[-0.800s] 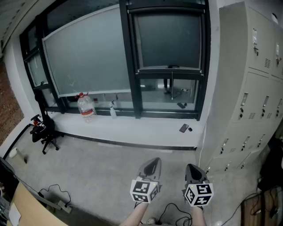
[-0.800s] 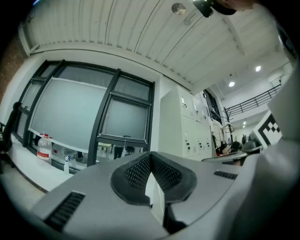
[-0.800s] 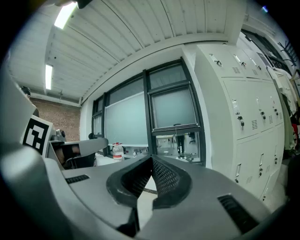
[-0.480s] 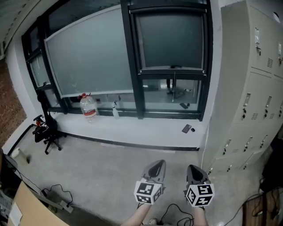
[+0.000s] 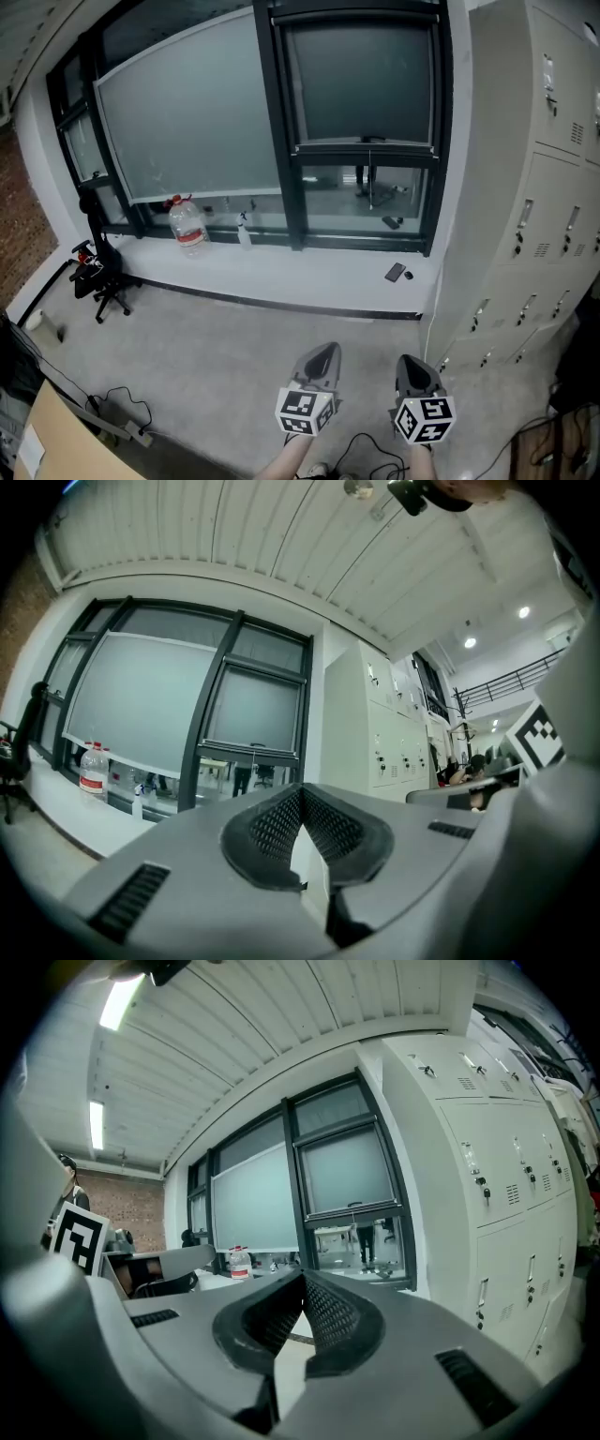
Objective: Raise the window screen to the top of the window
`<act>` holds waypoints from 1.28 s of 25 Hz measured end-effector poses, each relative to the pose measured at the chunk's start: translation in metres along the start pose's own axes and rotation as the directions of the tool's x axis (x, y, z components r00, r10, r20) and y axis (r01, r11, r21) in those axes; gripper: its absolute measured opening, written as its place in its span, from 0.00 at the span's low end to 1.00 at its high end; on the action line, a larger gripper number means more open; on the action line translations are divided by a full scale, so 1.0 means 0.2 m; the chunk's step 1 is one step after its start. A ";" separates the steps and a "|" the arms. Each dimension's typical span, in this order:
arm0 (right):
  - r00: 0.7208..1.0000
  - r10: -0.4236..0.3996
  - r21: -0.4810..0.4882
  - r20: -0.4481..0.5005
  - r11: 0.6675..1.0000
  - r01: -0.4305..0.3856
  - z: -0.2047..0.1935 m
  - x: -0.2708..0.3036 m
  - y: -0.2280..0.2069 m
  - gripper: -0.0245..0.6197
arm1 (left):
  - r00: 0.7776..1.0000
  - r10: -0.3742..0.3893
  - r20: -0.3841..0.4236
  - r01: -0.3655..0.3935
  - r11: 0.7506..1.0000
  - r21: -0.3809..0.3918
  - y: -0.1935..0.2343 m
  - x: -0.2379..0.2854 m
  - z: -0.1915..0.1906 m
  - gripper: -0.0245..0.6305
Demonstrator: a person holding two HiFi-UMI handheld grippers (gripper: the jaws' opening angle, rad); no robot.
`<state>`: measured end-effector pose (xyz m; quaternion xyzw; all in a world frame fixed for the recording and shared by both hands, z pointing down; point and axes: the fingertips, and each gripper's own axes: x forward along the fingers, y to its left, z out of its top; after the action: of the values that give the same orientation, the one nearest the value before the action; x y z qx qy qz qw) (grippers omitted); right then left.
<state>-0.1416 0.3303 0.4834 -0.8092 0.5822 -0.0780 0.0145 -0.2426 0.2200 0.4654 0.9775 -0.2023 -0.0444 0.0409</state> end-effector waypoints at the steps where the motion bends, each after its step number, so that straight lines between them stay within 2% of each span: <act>1: 1.000 0.006 0.001 -0.003 1.000 -0.006 -0.01 0.00 -0.01 0.05 | 1.000 0.002 0.001 -0.002 1.000 0.009 0.00 0.01 0.00 0.04; 8: 0.998 0.039 -0.009 -0.044 0.999 -0.039 -0.08 0.05 -0.08 0.05 | 0.999 0.035 -0.008 -0.035 0.998 0.059 0.06 0.05 -0.02 0.04; 13: 0.997 0.043 -0.010 -0.057 0.999 -0.044 -0.15 0.27 -0.18 0.05 | 0.998 0.052 -0.022 -0.051 0.997 0.057 0.18 0.24 -0.12 0.04; 18: 0.998 0.039 -0.021 -0.041 0.999 -0.039 -0.10 0.72 -0.36 0.05 | 0.998 0.061 -0.024 -0.060 0.997 0.043 0.42 0.64 -0.20 0.04; 22: 0.999 0.017 -0.036 -0.029 0.999 -0.018 0.05 1.13 -0.53 0.05 | 0.998 0.057 -0.009 -0.056 0.998 0.039 0.65 1.03 -0.14 0.04; 27: 1.000 -0.003 -0.056 -0.004 0.998 0.002 0.21 1.55 -0.68 0.05 | 0.999 0.043 0.027 -0.045 0.997 0.070 0.89 1.46 -0.01 0.04; 32: 1.000 0.005 -0.079 -0.018 0.997 -0.007 0.24 1.91 -0.84 0.05 | 0.998 0.048 0.028 -0.050 0.996 0.070 1.05 1.81 -0.03 0.04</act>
<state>0.1411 0.0193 0.4968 -0.8067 0.5873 -0.0619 -0.0223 0.0072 -0.1158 0.4665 0.9723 -0.2283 -0.0492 0.0046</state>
